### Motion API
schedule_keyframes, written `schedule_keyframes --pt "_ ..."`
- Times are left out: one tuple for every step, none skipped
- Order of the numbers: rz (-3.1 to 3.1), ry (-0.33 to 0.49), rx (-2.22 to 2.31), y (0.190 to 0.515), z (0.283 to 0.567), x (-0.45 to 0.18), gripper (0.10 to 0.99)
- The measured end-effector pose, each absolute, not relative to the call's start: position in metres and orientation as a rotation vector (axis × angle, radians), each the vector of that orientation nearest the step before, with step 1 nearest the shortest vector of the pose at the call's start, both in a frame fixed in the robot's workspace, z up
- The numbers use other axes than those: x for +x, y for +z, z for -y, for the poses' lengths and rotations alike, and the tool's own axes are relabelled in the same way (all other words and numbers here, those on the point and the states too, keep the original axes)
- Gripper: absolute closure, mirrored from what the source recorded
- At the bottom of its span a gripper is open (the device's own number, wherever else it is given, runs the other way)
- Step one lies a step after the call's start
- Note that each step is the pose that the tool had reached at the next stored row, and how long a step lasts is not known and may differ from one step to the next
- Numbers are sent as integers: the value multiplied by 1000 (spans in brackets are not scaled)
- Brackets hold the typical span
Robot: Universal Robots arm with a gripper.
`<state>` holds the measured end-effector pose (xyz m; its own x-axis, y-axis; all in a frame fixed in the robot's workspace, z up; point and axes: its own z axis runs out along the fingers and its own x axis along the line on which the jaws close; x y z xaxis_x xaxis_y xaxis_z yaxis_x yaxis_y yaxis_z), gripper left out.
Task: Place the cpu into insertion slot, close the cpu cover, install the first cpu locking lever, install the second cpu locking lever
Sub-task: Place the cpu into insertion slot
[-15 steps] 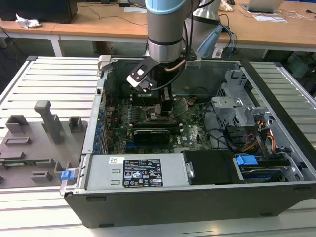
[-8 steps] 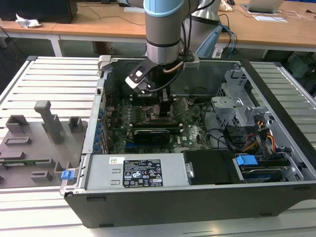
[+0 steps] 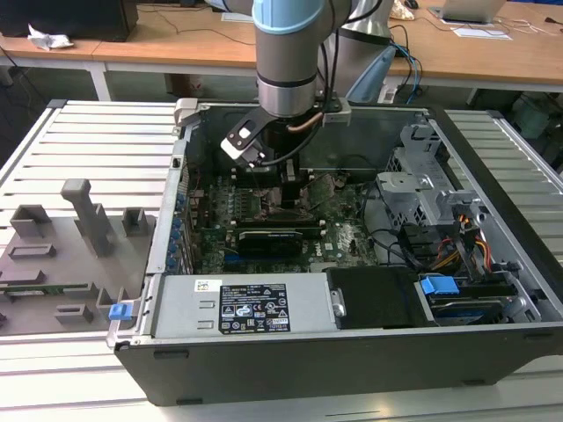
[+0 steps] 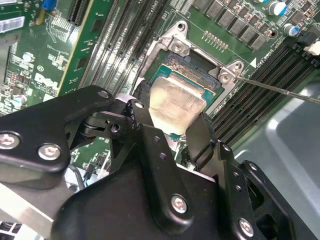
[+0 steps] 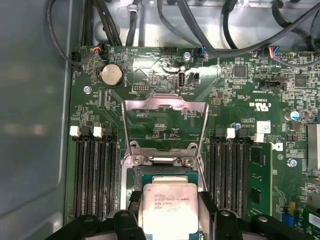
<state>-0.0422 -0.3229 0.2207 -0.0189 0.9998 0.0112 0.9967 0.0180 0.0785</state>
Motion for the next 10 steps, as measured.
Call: schedule_keyframes --pt "-2207 99 2167 220 322 -42 557" --pt "-2206 99 2168 219 322 -43 557" --pt "-2198 98 2176 217 322 -43 557" --pt "-2189 98 2184 215 322 -43 557" --pt "-2184 98 2189 213 322 -43 557" --pt "-2179 98 2194 212 322 -43 557" --pt "-2173 98 2199 211 322 -43 557" --pt "-2170 97 2203 211 322 -44 557" --pt "-2167 97 2205 210 322 -44 557" --pt "-2166 97 2206 209 322 -44 557"
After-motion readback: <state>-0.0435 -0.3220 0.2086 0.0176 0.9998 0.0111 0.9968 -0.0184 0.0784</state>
